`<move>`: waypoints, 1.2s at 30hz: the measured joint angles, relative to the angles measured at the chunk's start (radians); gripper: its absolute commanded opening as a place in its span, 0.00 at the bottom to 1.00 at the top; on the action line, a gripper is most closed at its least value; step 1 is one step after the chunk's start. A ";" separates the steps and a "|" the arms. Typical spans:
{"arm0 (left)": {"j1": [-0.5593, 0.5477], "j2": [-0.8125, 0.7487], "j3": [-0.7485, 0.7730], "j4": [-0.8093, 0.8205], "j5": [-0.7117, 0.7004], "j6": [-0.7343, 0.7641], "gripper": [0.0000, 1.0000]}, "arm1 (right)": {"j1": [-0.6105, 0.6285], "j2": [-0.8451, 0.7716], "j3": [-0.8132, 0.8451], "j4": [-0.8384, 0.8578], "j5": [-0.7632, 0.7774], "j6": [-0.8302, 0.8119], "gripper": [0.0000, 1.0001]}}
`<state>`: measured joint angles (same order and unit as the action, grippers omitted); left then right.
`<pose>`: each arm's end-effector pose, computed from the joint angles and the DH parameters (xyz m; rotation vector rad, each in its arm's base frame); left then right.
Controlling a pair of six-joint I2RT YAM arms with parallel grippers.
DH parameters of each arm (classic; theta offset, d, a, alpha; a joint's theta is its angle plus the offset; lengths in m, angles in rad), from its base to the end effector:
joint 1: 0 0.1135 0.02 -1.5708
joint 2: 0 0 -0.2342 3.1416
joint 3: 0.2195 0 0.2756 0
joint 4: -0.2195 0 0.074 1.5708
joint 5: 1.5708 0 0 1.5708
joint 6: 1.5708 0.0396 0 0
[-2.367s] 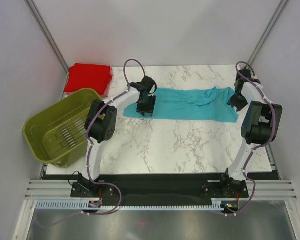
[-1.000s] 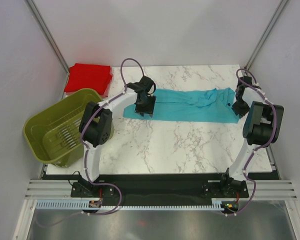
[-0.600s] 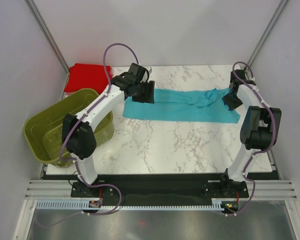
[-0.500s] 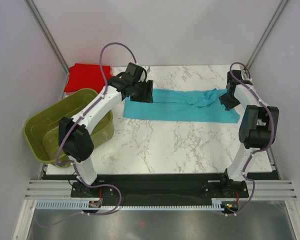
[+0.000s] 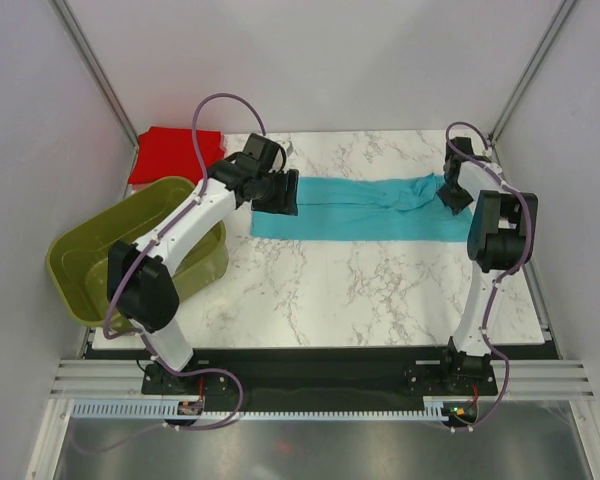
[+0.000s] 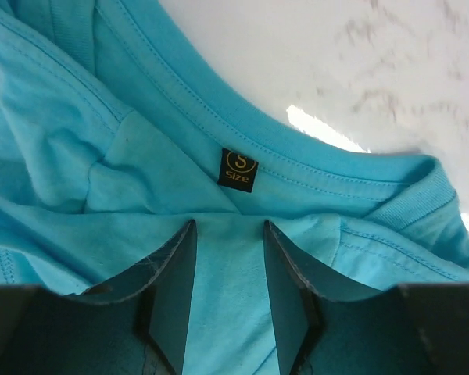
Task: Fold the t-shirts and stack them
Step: Fold the tshirt
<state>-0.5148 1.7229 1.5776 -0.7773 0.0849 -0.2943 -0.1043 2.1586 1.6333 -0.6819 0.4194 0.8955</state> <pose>0.3455 -0.1993 0.2750 0.3160 2.5242 -0.4357 0.4477 -0.0631 0.1225 1.3509 2.2588 -0.3302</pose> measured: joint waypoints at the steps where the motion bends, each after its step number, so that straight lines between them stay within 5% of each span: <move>1: 0.000 -0.007 0.000 0.000 0.000 0.001 0.64 | -0.005 0.019 0.028 0.008 0.009 -0.027 0.47; 14: 0.000 -0.026 0.010 -0.001 0.029 0.017 0.61 | -0.060 0.360 0.557 0.110 -0.058 -0.373 0.51; 20: 0.000 0.087 0.079 0.002 0.074 0.046 0.54 | -0.064 0.366 0.576 0.125 -0.135 -0.443 0.60; 26: -0.002 0.269 0.145 0.007 0.121 0.071 0.52 | -0.066 0.206 0.431 0.089 -0.178 -0.420 0.66; 36: -0.032 0.425 0.174 0.007 0.100 0.088 0.49 | -0.072 -0.311 0.138 0.058 -0.307 -0.373 0.67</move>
<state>-0.5472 2.1475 1.7519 -0.7700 0.1844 -0.2066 -0.1764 1.8473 1.7714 -0.6235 0.1123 0.5220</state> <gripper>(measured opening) 0.490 0.667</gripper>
